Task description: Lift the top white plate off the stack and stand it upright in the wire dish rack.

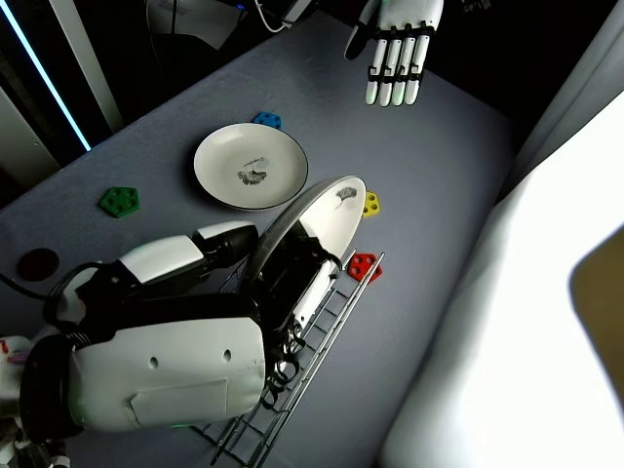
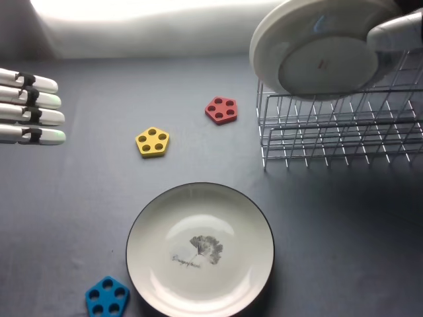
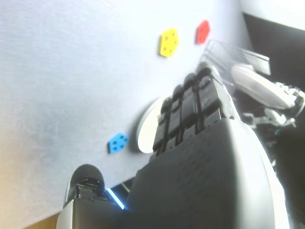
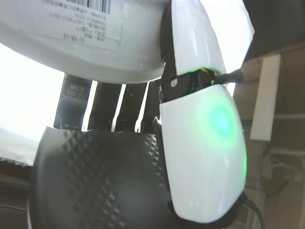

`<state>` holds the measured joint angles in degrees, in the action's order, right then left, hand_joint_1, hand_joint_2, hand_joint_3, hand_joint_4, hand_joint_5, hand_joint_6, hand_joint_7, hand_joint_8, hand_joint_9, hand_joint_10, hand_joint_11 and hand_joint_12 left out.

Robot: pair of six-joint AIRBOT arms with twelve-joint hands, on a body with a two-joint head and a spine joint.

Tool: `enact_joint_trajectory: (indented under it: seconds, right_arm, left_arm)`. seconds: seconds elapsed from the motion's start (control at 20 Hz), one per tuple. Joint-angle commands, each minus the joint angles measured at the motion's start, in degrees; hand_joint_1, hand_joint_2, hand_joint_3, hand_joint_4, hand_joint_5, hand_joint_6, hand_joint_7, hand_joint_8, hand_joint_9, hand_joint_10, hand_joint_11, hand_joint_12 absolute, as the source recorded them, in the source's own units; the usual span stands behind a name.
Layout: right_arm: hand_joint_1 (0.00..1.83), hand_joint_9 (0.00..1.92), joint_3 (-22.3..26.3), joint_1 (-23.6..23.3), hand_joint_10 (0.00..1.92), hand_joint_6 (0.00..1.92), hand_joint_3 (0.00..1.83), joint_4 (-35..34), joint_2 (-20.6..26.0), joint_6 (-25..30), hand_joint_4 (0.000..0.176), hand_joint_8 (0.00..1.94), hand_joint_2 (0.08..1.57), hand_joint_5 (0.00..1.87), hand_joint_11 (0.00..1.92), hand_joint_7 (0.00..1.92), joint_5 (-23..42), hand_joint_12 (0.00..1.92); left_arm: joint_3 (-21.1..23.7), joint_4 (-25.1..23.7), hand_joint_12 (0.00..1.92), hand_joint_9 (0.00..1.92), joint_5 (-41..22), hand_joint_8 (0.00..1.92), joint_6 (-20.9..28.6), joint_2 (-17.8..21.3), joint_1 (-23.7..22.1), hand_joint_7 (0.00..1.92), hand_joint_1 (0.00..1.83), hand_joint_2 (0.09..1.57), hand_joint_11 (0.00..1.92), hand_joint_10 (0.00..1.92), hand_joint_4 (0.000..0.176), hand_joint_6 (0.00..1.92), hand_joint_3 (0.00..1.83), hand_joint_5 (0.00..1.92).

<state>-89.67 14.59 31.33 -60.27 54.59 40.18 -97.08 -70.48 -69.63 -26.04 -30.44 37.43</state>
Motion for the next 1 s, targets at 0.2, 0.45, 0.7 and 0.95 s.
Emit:
enact_joint_trajectory:
  seconds: [0.2, 0.45, 0.7, 0.95]
  right_arm:
    - [1.50, 1.25, -1.58, -0.04, 0.50, 0.84, 0.00, -4.27, 0.15, 2.10, 0.000, 0.28, 1.02, 1.03, 1.05, 1.23, 7.63, 1.25]
    - [1.50, 1.25, -2.96, 0.63, 0.48, 0.89, 0.00, -4.99, -0.28, 2.09, 0.000, 0.36, 1.02, 1.00, 1.05, 1.19, 7.65, 1.26]
    - [1.50, 1.30, -4.22, 0.81, 0.42, 0.76, 0.00, -5.59, -0.73, 2.09, 0.000, 0.22, 1.01, 1.06, 1.07, 1.25, 7.68, 1.26]
    - [1.50, 1.32, -5.29, 1.13, 0.38, 0.75, 0.00, -6.15, -1.31, 2.09, 0.000, 0.24, 1.01, 1.07, 1.08, 1.24, 7.68, 1.25]
  left_arm:
    - [0.44, 5.33, 0.01, 0.04, -3.66, 0.00, -0.07, 0.71, -1.01, 0.04, 0.02, 1.02, 0.07, 0.00, 0.000, 0.00, 0.00, 0.01]
    - [3.44, 9.83, 0.01, 0.05, -1.57, 0.00, -0.80, 1.65, 0.00, 0.05, 0.01, 1.02, 0.08, 0.01, 0.000, 0.00, 0.00, 0.02]
    - [5.46, 10.16, 0.01, 0.03, -1.50, 0.00, 2.04, 1.73, 0.15, 0.03, 0.01, 1.03, 0.06, 0.00, 0.000, 0.00, 0.00, 0.01]
    - [6.76, 10.77, 0.01, 0.03, -2.61, 0.00, 0.90, 1.77, 0.22, 0.03, 0.03, 1.03, 0.07, 0.00, 0.000, 0.00, 0.00, 0.01]
